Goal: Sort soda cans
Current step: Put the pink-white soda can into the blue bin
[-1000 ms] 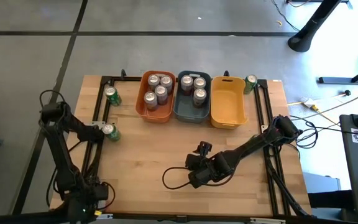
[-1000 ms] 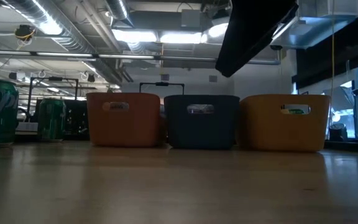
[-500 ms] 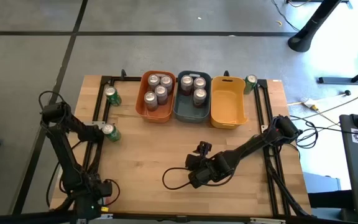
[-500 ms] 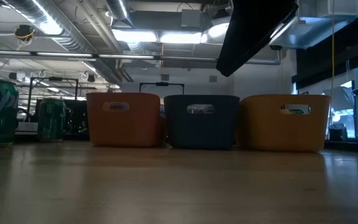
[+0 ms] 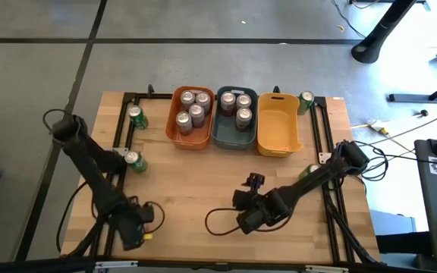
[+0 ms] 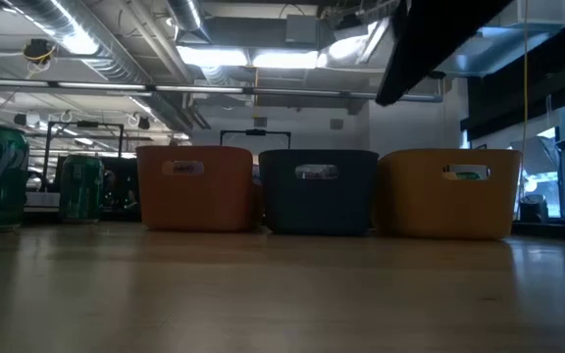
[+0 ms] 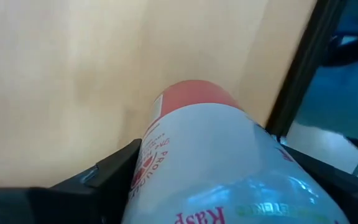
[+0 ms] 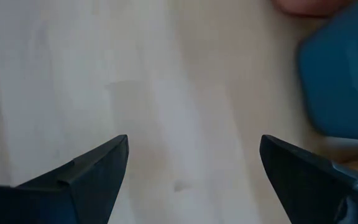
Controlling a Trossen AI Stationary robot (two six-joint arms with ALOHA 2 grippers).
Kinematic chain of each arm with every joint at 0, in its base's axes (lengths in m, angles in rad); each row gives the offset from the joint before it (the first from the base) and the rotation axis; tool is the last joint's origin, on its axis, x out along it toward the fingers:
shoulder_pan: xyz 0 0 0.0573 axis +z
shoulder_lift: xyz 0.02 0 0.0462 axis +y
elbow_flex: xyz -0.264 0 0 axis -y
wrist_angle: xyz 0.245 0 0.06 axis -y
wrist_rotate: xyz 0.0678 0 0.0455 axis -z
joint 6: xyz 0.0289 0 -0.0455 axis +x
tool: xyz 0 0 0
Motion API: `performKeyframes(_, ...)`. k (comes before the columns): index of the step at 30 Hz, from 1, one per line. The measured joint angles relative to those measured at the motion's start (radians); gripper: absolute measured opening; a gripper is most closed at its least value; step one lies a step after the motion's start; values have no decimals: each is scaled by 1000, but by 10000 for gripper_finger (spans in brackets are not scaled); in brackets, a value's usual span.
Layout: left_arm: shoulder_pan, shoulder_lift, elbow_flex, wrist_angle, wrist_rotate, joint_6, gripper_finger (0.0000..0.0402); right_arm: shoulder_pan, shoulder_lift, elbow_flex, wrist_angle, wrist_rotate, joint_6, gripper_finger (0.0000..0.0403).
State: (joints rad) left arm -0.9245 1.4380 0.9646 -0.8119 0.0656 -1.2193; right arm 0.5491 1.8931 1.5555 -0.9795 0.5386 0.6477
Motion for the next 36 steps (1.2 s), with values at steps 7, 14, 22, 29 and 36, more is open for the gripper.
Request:
performKeyframes(7, 234, -67, 7, -30, -2, 258, 297, 0, -78, 0, -101, 78, -35, 360)
performKeyframes(14, 502, -71, 109, -96, -47, 575, 296, 0, -172, 0, -163, 139, -50, 360)
performKeyframes(22, 779, -64, 291, -110, -158, 873, 296, -47, -280, 0, -270, 169, -51, 360)
performKeyframes(29, 1012, 19, 455, -50, -184, 1039, 295, -130, -365, 0, -368, 168, -51, 360)
performKeyframes(36, 1191, 225, 663, -79, -171, 1157, 295, -199, -402, 0, -391, 163, -51, 360)
